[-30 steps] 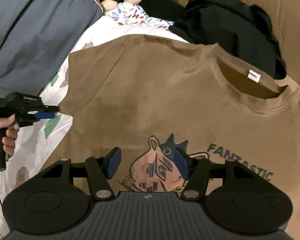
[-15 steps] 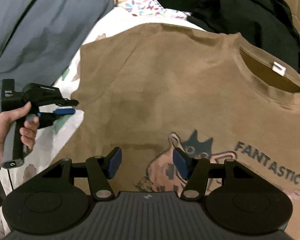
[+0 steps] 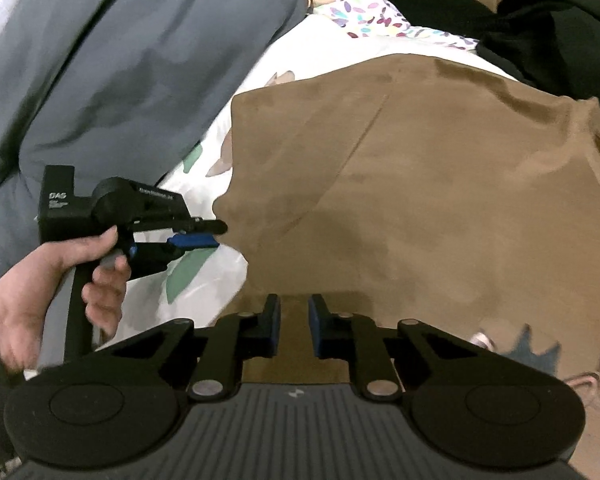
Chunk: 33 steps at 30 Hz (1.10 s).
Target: Fold clothes
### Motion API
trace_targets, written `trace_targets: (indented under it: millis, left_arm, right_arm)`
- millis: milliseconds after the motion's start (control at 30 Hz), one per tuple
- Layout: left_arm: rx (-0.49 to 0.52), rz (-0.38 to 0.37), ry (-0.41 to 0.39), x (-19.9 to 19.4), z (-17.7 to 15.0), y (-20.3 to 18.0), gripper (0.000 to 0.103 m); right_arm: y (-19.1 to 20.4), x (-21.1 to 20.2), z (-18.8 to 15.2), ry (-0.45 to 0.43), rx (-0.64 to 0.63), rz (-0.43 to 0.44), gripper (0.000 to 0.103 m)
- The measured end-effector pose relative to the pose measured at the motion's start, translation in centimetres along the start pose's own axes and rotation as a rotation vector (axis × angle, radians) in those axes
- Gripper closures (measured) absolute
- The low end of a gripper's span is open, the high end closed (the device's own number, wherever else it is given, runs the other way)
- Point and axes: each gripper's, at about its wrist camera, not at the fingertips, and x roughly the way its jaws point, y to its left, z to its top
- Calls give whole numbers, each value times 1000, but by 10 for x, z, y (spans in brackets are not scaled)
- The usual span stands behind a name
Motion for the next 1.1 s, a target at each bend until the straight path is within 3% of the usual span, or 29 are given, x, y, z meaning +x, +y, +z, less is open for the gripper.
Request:
trace_targets:
  millis: [167, 267, 467, 733, 933, 1033, 1100]
  left_arm:
    - [60, -53, -17, -15, 3, -4, 94]
    - [112, -84, -32, -26, 7, -11, 94]
    - [170, -158, -44, -35, 11, -26, 95]
    - [268, -262, -12, -44, -5, -51, 95]
    - [359, -267, 21, -43, -26, -66, 95]
    - [407, -254, 20, -47, -33, -72, 95]
    - [435, -248, 15, -49, -38, -75, 95]
  right_arm:
    - [-1, 22, 13, -18, 14, 9, 86]
    - [3, 35, 19, -21, 17, 21, 91]
    - [15, 60, 24, 19, -10, 12, 97]
    - [17, 81, 20, 45, -13, -35, 97]
    - [15, 78, 17, 35, 26, -37, 94]
    - [8, 63, 20, 45, 47, -27, 79]
    - [-1, 48, 21, 39, 58, -39, 60]
